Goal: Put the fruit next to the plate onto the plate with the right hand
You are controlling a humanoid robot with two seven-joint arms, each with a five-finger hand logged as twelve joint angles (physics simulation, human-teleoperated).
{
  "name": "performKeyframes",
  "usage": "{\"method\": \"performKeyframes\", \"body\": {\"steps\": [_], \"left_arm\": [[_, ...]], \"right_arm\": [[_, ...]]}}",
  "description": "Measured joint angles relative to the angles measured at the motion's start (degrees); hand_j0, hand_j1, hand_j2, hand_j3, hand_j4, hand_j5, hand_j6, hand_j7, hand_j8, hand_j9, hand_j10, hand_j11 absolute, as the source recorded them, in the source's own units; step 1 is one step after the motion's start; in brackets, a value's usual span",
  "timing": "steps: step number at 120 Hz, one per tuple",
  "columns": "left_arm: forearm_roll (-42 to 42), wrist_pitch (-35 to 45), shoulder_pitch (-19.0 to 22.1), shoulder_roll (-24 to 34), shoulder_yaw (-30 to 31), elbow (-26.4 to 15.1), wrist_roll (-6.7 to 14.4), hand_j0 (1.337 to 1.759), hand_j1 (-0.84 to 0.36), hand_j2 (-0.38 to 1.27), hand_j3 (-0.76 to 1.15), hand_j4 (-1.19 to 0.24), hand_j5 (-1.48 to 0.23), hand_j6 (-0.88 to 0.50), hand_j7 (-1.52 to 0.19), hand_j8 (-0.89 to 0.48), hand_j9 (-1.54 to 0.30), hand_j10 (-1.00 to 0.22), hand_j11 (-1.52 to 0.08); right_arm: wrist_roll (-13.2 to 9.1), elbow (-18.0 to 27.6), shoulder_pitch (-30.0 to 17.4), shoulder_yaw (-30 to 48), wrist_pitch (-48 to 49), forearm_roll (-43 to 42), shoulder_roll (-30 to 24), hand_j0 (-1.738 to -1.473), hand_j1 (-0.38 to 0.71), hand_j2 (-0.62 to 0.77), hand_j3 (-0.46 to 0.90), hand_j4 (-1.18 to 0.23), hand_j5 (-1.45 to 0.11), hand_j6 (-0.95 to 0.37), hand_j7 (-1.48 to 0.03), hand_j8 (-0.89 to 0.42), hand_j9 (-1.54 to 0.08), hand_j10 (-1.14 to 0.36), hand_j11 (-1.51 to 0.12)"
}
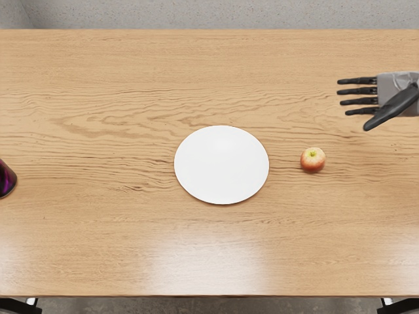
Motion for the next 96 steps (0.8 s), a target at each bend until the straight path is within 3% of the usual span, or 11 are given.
{"method": "performKeyframes", "body": {"steps": [30, 50, 64, 77, 85, 96], "left_arm": [[0.0, 0.0, 0.0, 0.0, 0.0, 0.0, 0.0, 1.658, 0.35, 0.0, 0.0, 0.0, 0.0, 0.0, 0.0, 0.0, 0.0, 0.0, 0.0], [0.0, 0.0, 0.0, 0.0, 0.0, 0.0, 0.0, 1.658, 0.35, 0.0, 0.0, 0.0, 0.0, 0.0, 0.0, 0.0, 0.0, 0.0, 0.0], [0.0, 0.0, 0.0, 0.0, 0.01, 0.0, 0.0, 1.658, 0.35, 0.0, 0.0, 0.0, 0.0, 0.0, 0.0, 0.0, 0.0, 0.0, 0.0], [0.0, 0.0, 0.0, 0.0, 0.01, 0.0, 0.0, 1.658, 0.35, 0.0, 0.0, 0.0, 0.0, 0.0, 0.0, 0.0, 0.0, 0.0, 0.0], [0.0, 0.0, 0.0, 0.0, 0.01, 0.0, 0.0, 1.658, 0.35, 0.0, 0.0, 0.0, 0.0, 0.0, 0.0, 0.0, 0.0, 0.0, 0.0], [0.0, 0.0, 0.0, 0.0, 0.01, 0.0, 0.0, 1.658, 0.35, 0.0, 0.0, 0.0, 0.0, 0.0, 0.0, 0.0, 0.0, 0.0, 0.0]], "right_arm": [[0.0, -0.27, 0.1, 0.4, 1.66, -1.72, 0.64, -1.658, -0.34, 0.0, 0.0, 0.0, 0.0, 0.0, -0.01, 0.0, -0.01, 0.0, -0.01], [0.0, 2.94, 5.75, -2.28, -3.17, -20.78, 8.73, -1.658, -0.35, 0.0, 0.0, 0.0, 0.0, 0.0, 0.0, 0.0, 0.0, 0.0, 0.0], [0.0, 6.62, 16.24, -16.41, -10.86, -25.03, 11.38, -1.658, -0.35, 0.0, 0.0, 0.0, 0.0, 0.0, 0.0, 0.0, 0.0, 0.0, 0.0], [0.0, 16.08, 34.71, -39.59, -15.52, -17.11, 9.56, -1.658, -0.35, 0.0, 0.0, 0.0, 0.0, 0.0, 0.0, 0.0, 0.0, 0.0, 0.0], [0.0, 21.23, 43.64, -53.02, -21.65, -13.03, 9.83, -1.658, -0.35, 0.0, 0.0, 0.0, 0.0, 0.0, 0.0, 0.0, 0.0, 0.0, 0.0], [0.0, 26.97, 49.06, -62.42, -33.09, -9.24, 11.28, -1.658, -0.35, 0.0, 0.0, -0.01, 0.0, -0.01, 0.0, -0.01, 0.0, 0.0, 0.0]]}}
